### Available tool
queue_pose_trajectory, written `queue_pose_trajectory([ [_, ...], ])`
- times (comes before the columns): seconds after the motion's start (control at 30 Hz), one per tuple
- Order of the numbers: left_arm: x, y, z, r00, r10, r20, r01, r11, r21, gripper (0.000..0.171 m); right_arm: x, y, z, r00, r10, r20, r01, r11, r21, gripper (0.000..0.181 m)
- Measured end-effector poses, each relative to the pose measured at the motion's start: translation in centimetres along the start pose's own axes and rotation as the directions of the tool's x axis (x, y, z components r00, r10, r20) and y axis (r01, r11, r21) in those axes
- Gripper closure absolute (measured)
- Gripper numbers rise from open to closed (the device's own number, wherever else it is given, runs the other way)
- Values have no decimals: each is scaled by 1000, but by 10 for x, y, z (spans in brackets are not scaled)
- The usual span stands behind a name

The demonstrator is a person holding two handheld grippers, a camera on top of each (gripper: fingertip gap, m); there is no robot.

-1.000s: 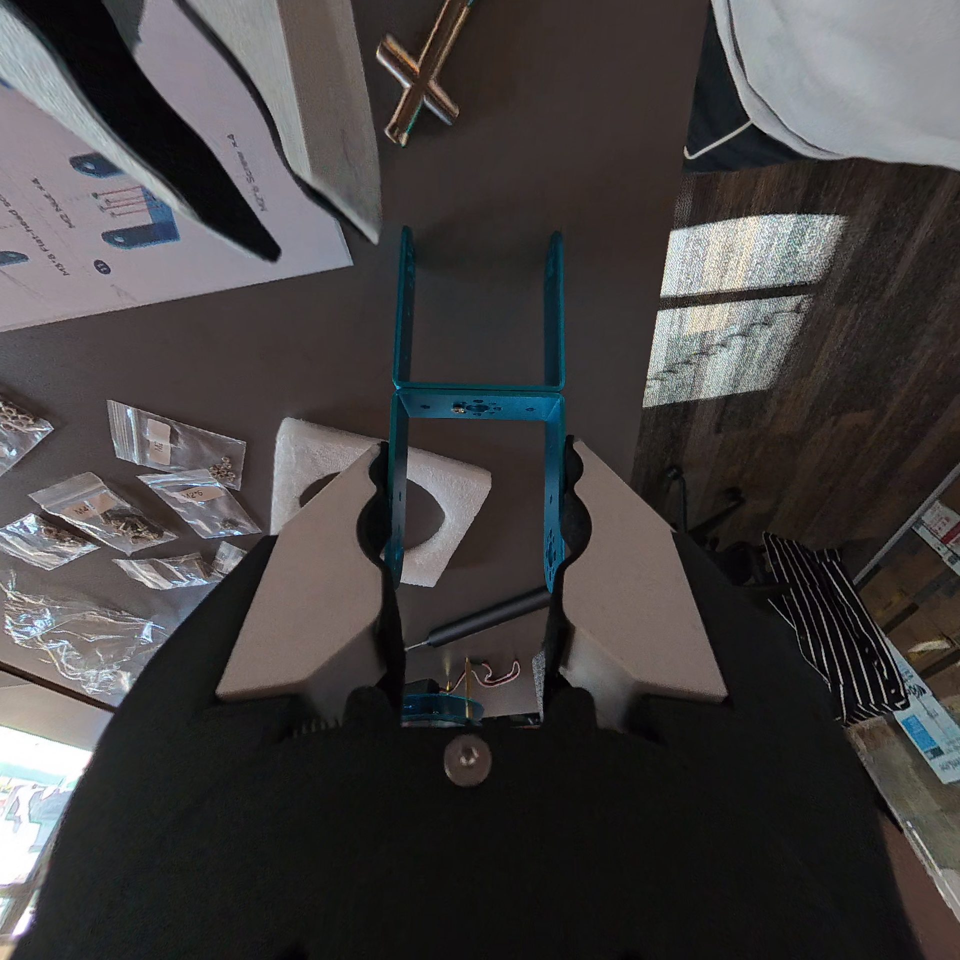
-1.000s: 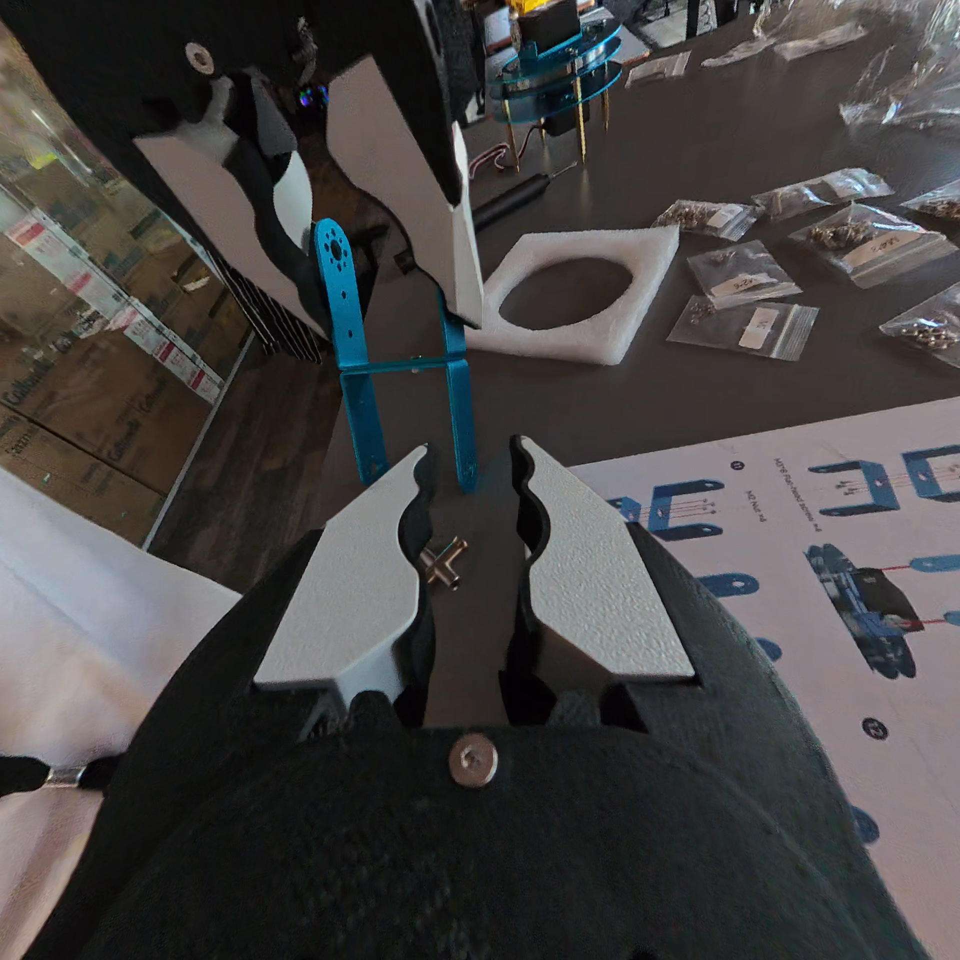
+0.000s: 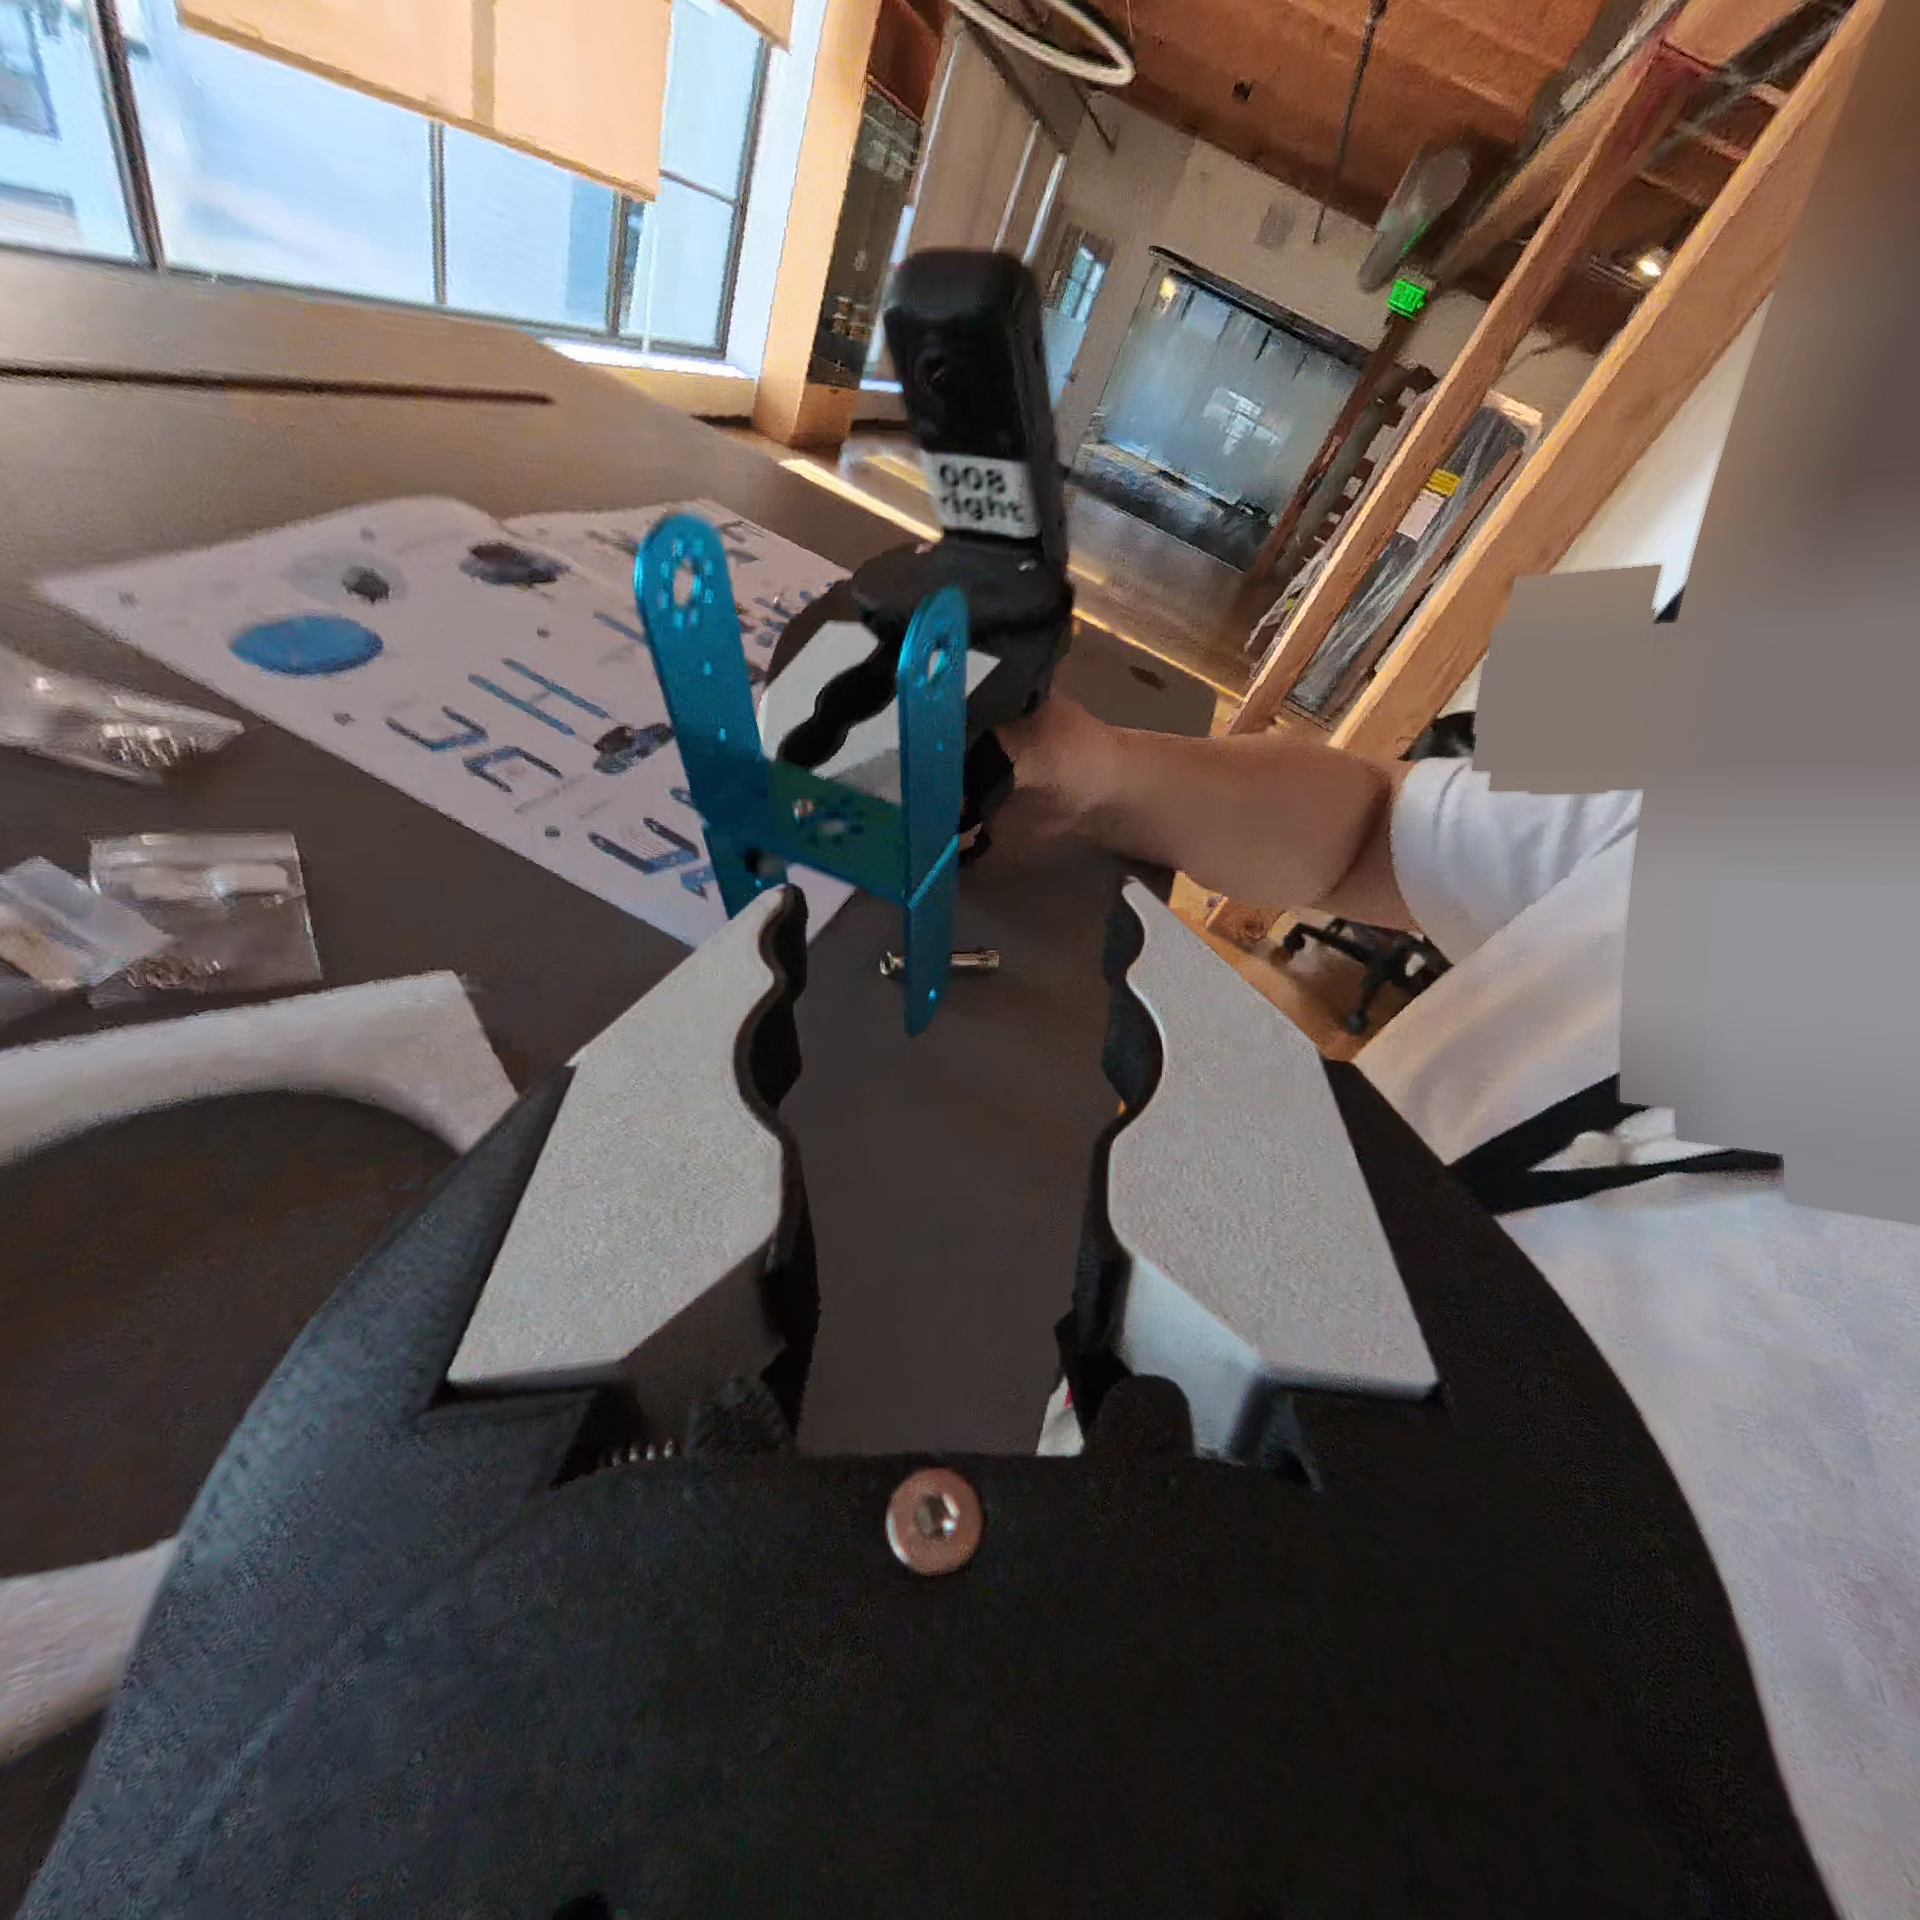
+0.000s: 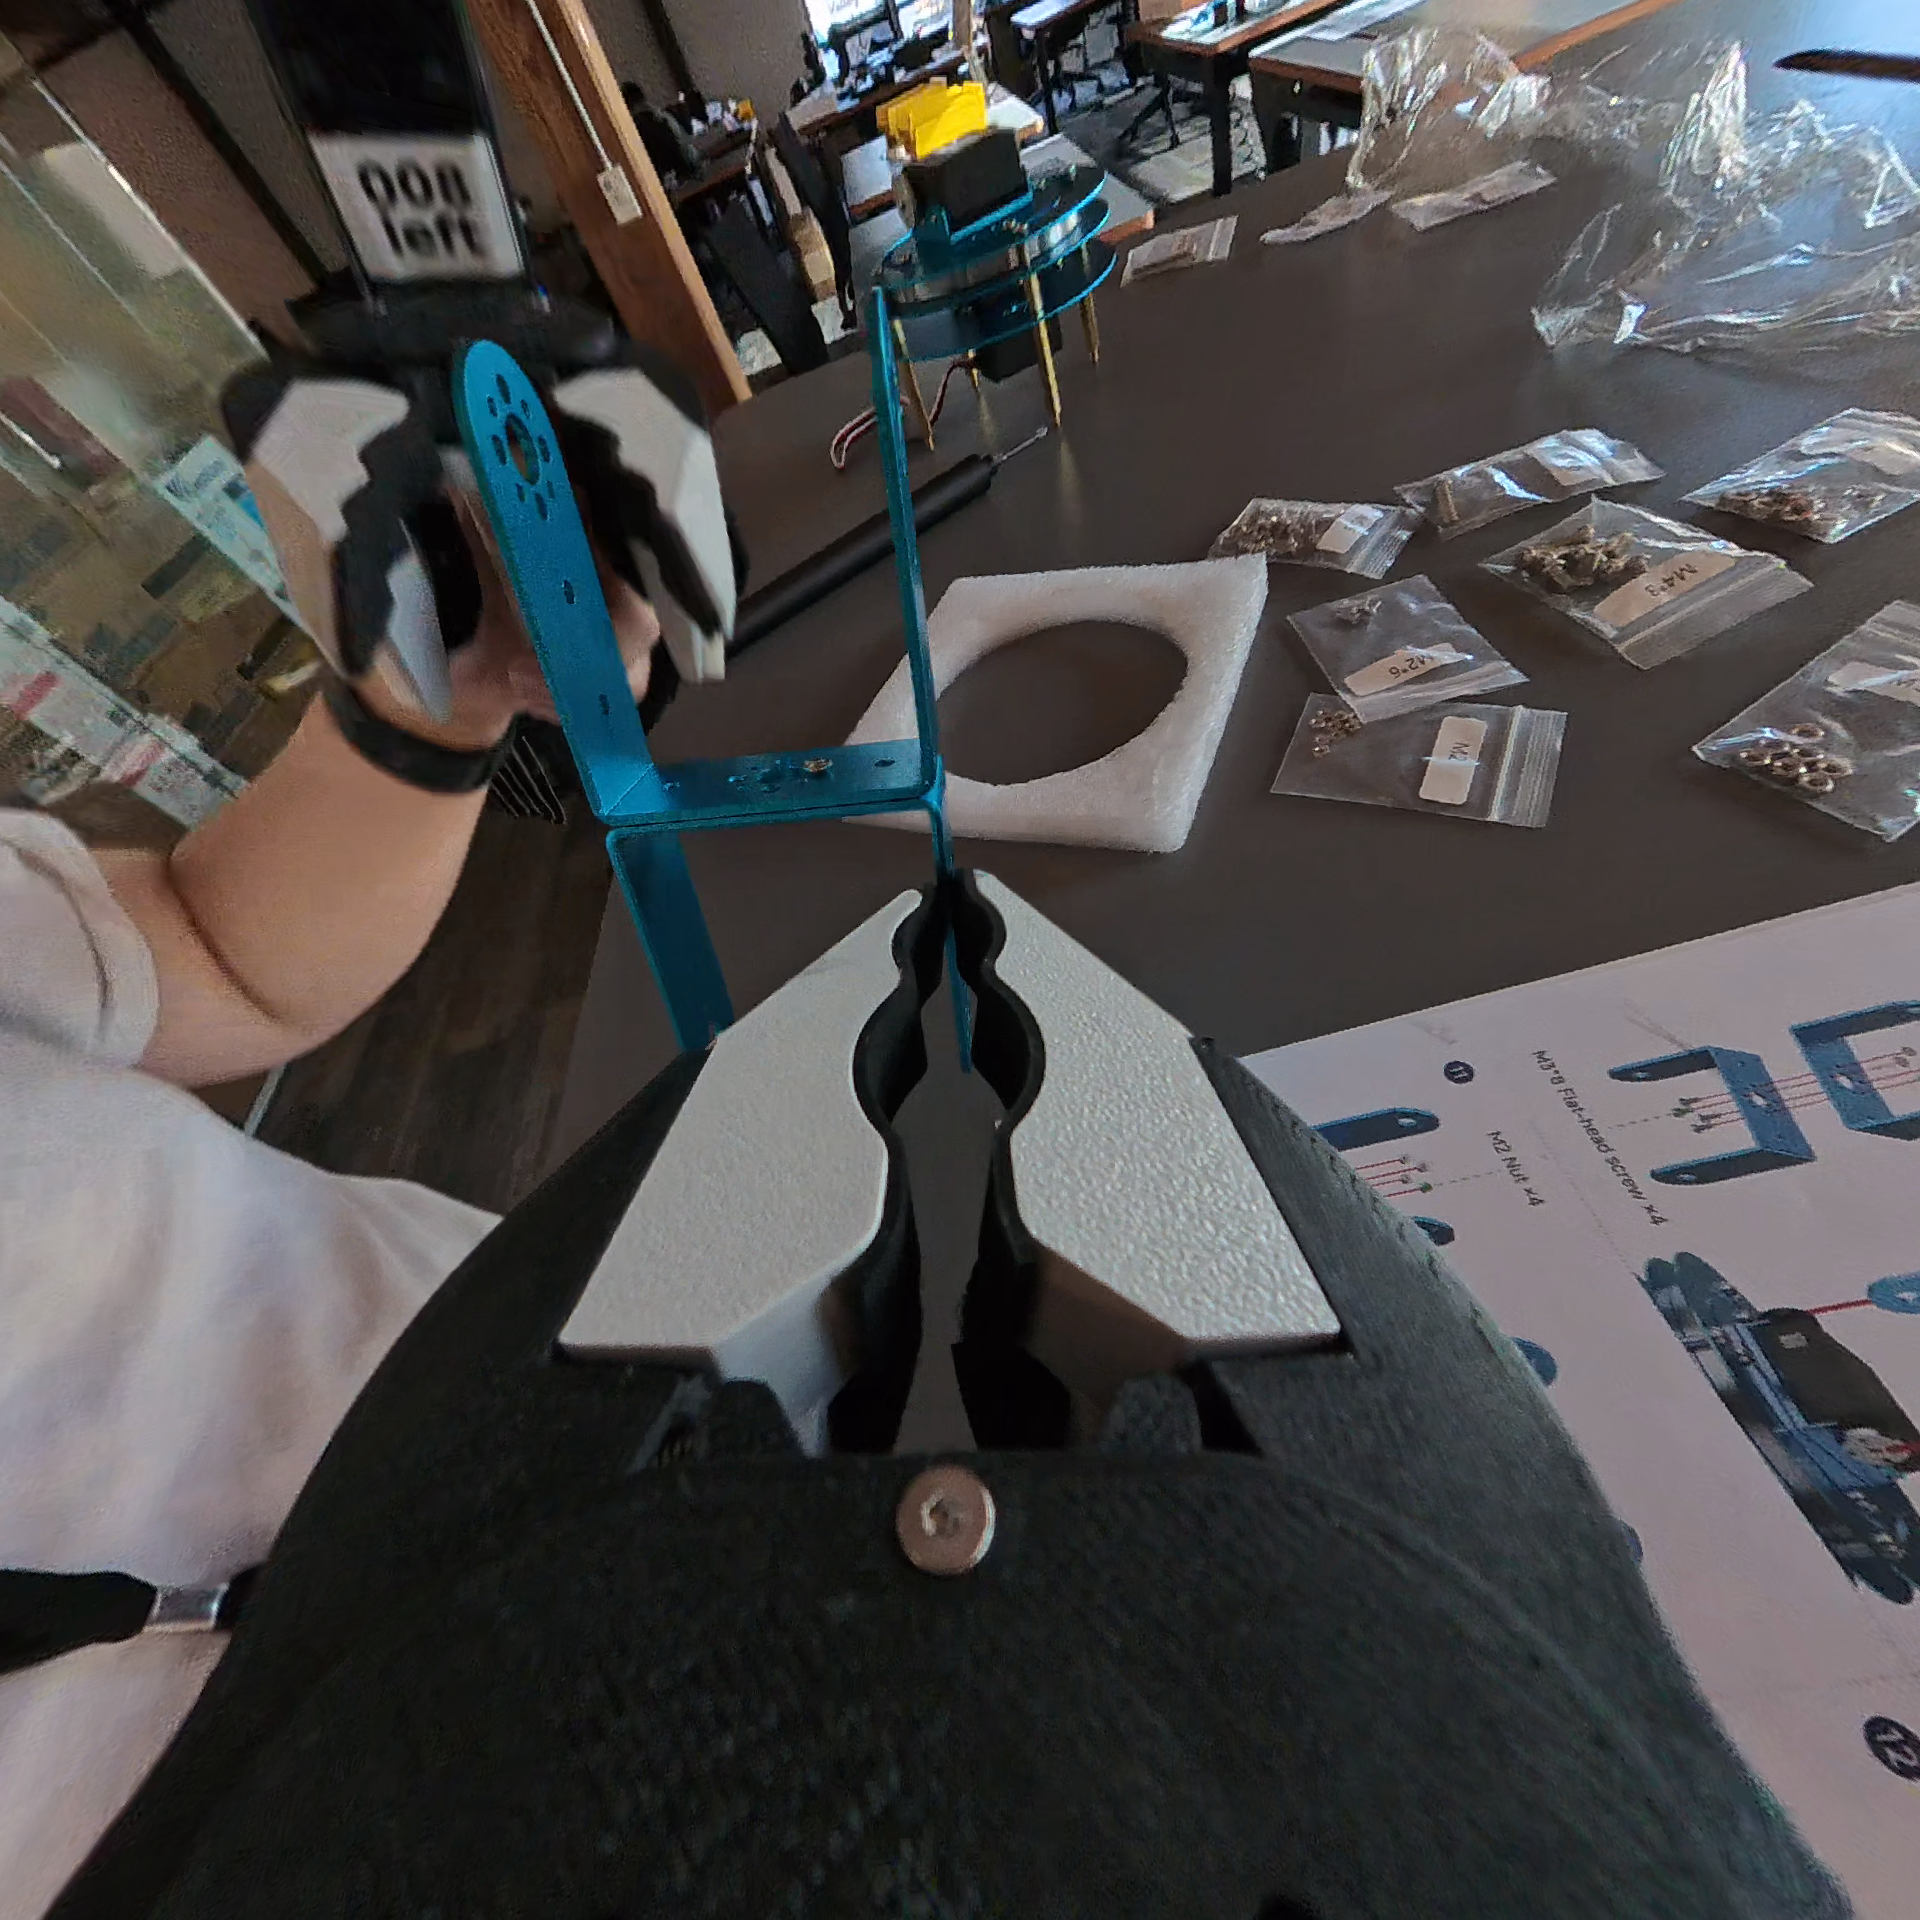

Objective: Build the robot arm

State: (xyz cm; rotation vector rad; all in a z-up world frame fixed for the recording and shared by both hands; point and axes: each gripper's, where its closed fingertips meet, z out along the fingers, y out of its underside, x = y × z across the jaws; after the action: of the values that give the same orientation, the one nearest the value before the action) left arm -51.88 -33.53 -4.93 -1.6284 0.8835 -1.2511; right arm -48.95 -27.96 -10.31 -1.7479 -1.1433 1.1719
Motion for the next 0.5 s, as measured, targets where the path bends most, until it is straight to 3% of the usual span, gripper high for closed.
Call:
queue_pose_trajectory([
  [0.07,-5,13,20,996,-66,54,66,998,1,117,8,-5,-4,998,22,-63,-19,999,36,180],
  [0.17,-15,11,44,967,-163,195,145,984,103,126,20,-6,-8,982,6,-188,4,999,54,180],
  [0.23,-29,8,49,930,-183,320,130,975,180,131,23,-6,-9,972,16,-233,1,997,72,180],
  [0.3,-37,5,49,899,-159,409,77,974,211,147,23,-8,-11,967,16,-255,9,995,96,180],
  [0.4,-36,3,48,893,-178,413,76,965,252,147,21,-9,-13,962,-31,-270,61,993,104,180],
  [0.5,-35,10,47,892,-128,433,49,981,188,148,20,-4,-11,963,-54,-264,77,994,75,180],
])
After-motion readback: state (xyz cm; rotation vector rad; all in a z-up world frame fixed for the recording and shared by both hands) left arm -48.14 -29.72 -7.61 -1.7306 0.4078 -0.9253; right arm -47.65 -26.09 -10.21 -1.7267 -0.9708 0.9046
